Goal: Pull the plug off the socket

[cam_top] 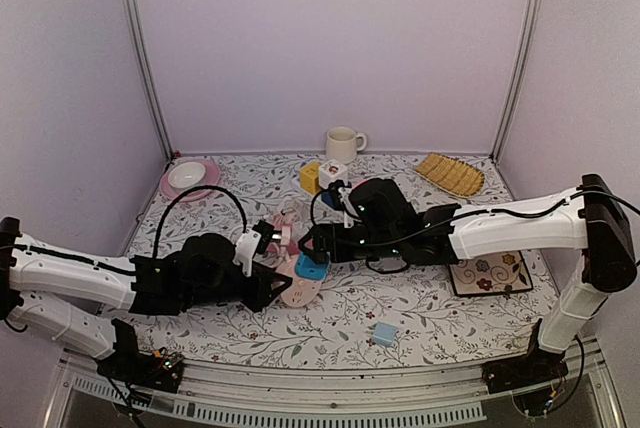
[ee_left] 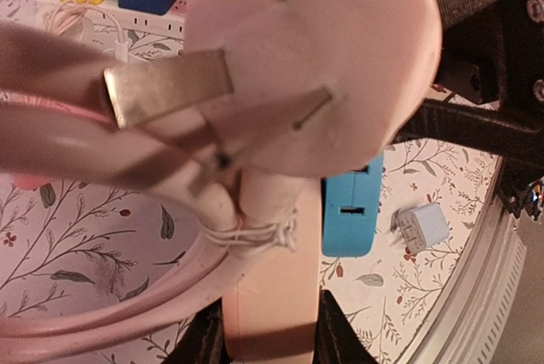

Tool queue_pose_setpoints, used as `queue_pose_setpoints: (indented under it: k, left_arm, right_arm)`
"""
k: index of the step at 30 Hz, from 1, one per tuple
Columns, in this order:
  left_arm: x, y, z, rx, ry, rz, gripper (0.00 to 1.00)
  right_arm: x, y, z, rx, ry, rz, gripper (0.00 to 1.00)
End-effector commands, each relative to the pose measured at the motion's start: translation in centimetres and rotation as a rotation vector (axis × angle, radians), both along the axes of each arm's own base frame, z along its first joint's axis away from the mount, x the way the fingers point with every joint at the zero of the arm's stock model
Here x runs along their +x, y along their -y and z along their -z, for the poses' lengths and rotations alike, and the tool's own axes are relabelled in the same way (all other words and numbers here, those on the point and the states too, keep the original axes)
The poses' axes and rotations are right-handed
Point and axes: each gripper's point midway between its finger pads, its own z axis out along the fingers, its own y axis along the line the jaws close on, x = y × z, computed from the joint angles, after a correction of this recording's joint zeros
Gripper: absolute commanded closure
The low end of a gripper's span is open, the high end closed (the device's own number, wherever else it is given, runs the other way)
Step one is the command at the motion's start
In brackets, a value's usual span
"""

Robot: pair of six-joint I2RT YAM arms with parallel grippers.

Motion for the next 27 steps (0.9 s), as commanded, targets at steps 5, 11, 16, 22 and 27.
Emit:
queue_pose_setpoints:
  k: [5, 11, 16, 22, 27]
  left_arm:
    - [2.2, 0.1, -3.1, -0.099, 0.061, -0.126, 1.00]
    - [2.3, 0.9, -3.3, -0.114, 0.048, -0.106, 1.00]
    - [2.0, 1.8, -2.9, -0.094, 0.020, -0.071, 1.00]
    - [2.3, 1.9, -1.3, -0.010, -0.099, -0.082, 1.00]
    - [2.1, 2.0, -0.4, 0.021, -0.167, -0.074, 1.00]
  right_arm:
    - [-3.3, 1.5, 2.3, -0.047, -0.063, -0.054, 0.13]
    - [-5.5, 2.3, 4.0, -0.068, -0.103, -0.067, 0.14]
    - [-5.0, 2.7, 3.0, -0.075, -0.048, -0.059, 0.12]
    - [-5.5, 2.3, 1.0, -0.131, 0.127, -0.110, 0.10]
    - [-6.5, 1.4, 0.2, -0.217, 0.294, -0.164, 0.10]
